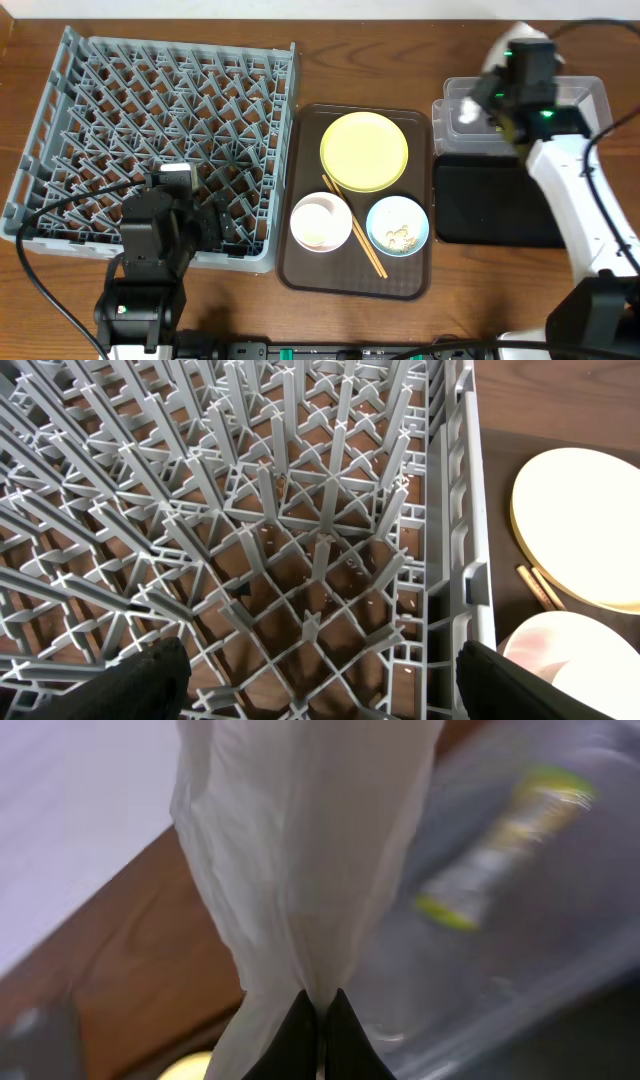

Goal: Sort waste into correct bins and load items into the dishwasher
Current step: 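Move the tissue with the right gripper and release it into the clear bin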

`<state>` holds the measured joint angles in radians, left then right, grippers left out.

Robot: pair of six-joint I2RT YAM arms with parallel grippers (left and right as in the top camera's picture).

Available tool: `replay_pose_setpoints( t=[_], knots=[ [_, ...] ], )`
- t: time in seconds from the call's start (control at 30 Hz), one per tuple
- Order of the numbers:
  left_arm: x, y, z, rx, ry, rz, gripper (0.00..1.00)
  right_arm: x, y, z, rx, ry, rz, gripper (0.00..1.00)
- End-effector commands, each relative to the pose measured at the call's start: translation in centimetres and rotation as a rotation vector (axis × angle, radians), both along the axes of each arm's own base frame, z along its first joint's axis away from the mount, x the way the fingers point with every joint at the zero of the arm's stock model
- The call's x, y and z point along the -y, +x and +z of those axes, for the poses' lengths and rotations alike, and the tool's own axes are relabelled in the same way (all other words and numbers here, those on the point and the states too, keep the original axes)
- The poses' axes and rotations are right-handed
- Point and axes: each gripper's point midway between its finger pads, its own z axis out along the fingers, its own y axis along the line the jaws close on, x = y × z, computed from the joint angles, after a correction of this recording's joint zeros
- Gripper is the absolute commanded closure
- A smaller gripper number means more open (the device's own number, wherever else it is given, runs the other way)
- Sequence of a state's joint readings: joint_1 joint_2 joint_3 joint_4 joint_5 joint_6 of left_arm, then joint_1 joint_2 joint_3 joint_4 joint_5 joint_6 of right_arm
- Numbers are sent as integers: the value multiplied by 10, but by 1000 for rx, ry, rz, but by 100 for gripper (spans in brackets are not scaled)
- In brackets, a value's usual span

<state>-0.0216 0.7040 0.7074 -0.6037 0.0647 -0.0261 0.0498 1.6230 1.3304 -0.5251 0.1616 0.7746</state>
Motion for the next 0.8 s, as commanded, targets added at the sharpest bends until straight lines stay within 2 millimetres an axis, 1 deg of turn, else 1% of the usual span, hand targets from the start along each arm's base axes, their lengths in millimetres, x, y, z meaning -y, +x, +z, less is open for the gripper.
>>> replay_pose_setpoints(
  t=[0.0, 0.1, 0.13, 0.2, 0.23, 0.27, 0.3, 0.33, 0.4, 0.5, 0.57, 0.6, 0.63, 0.7, 0.77],
  knots=[
    [-1, 2, 11, 25, -6, 6, 12, 34, -4, -25, -34, 123, -256, 99],
    [-1, 2, 11, 25, -6, 6, 12, 48, -2, -36, -43, 147, -315, 98],
    [-1, 2, 11, 25, -6, 6, 12, 50, 0, -37, -38, 150, -320, 94],
    [-1, 2, 11, 25, -6, 6, 12, 50, 7, -35, -15, 159, -305, 72],
    [-1, 2, 11, 25, -6, 6, 12, 49, 11, -33, -2, 149, -277, 53],
    [-1, 2, 11, 25, -6, 6, 12, 47, 16, -29, 10, 128, -226, 41],
    [-1, 2, 11, 25, -6, 6, 12, 42, 20, -24, 24, 102, -154, 32],
    [-1, 2, 11, 25, -6, 6, 12, 33, 25, -15, 45, 49, -33, 26],
    [-1, 2, 11, 25, -6, 6, 12, 27, 24, -5, 56, -2, 40, 20],
    [-1, 2, 11, 25, -6, 6, 12, 5, 13, 11, 53, -68, 203, 18],
    [-1, 2, 11, 25, -6, 6, 12, -19, -4, 18, 23, -110, 328, 16],
    [-1, 2, 11, 25, -6, 6, 12, -34, -15, 20, 1, -137, 401, 11],
    [-1, 2, 11, 25, -6, 6, 12, -45, -23, 21, -11, -157, 453, 1],
    [-1, 2, 11, 25, -6, 6, 12, -66, -38, 24, -33, -166, 519, 1],
    [-1, 2, 11, 25, -6, 6, 12, -81, -46, 25, -40, -160, 560, 1]
  ],
)
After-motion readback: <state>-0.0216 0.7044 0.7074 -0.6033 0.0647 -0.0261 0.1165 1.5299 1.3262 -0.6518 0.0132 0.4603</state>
